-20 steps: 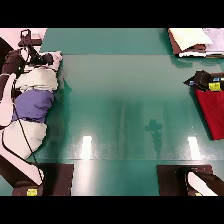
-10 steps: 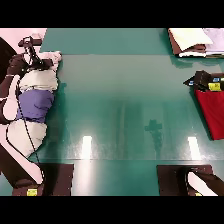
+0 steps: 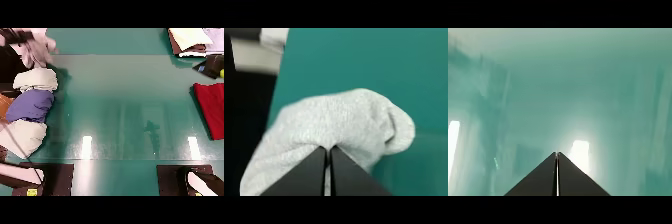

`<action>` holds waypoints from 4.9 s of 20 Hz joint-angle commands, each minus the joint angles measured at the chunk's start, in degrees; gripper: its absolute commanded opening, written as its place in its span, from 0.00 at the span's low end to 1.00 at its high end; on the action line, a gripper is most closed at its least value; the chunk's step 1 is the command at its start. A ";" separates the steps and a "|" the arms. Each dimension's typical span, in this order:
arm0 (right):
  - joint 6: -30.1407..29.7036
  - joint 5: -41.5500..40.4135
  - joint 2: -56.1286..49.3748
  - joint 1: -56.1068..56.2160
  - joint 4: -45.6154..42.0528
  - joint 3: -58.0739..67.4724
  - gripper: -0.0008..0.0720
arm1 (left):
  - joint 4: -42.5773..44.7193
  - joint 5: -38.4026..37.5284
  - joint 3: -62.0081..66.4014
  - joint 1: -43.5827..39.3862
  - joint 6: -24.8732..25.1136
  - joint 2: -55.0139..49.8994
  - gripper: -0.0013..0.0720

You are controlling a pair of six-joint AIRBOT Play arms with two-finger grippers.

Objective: Fold the shirts.

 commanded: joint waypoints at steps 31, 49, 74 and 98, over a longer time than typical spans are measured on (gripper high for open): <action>-0.02 9.27 0.79 0.02 -0.42 18.60 0.02 | -21.29 -21.11 -28.76 -19.54 2.95 -2.05 0.77; 0.04 2.43 -9.49 10.58 0.26 -13.55 0.23 | -21.35 -16.61 -26.27 -19.54 4.20 -5.68 0.04; -1.57 3.21 -22.91 23.02 -4.17 24.65 0.02 | -13.92 -22.95 -6.03 -19.61 5.99 24.79 0.04; 3.19 10.01 -7.10 26.84 -10.78 -11.76 0.02 | -23.06 -29.73 -70.49 -43.36 0.52 40.26 0.04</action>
